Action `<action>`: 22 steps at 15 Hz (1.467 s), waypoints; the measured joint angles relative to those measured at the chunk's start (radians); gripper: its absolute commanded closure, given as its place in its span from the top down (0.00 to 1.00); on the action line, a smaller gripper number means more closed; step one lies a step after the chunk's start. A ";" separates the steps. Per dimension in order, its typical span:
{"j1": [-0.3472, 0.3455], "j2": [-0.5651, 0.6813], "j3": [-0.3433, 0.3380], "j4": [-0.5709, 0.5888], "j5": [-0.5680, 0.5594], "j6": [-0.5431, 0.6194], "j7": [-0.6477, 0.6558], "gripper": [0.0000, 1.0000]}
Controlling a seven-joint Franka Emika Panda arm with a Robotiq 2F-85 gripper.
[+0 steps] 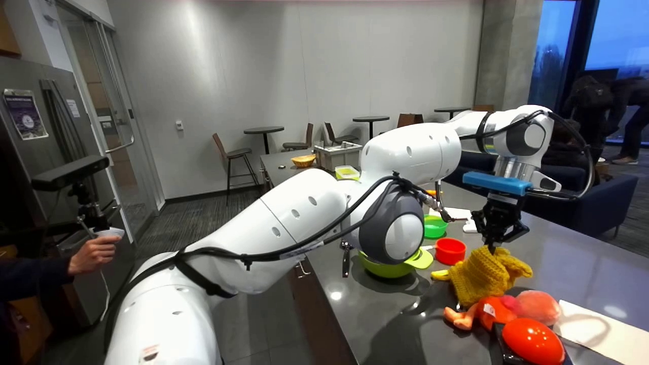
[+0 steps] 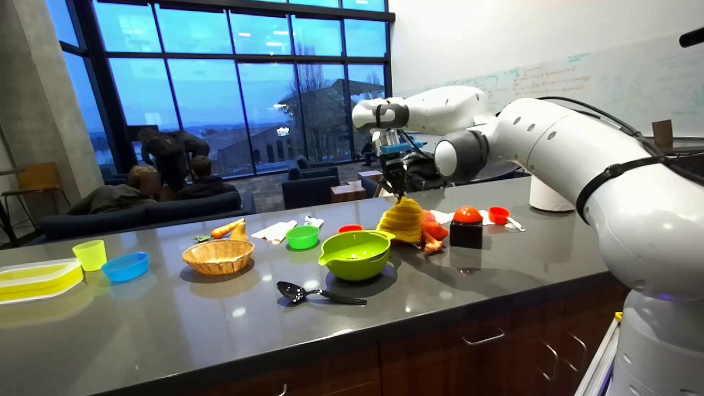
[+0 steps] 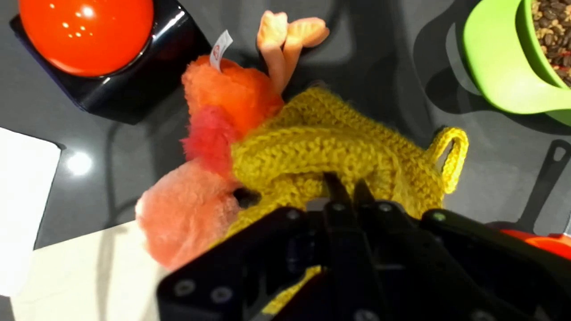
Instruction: Move the yellow cloth and plush toy backwards then lift up the yellow cloth and set it back down on the counter.
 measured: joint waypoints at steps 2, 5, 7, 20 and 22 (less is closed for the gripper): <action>-0.006 0.023 -0.003 0.022 -0.008 -0.031 -0.038 0.31; -0.021 0.031 -0.011 0.013 -0.010 -0.041 -0.072 0.47; -0.030 0.037 -0.016 0.031 -0.010 -0.059 -0.082 0.61; 0.031 -0.061 0.024 0.071 0.060 -0.091 0.095 1.00; 0.016 -0.091 0.051 0.071 0.126 -0.094 0.172 1.00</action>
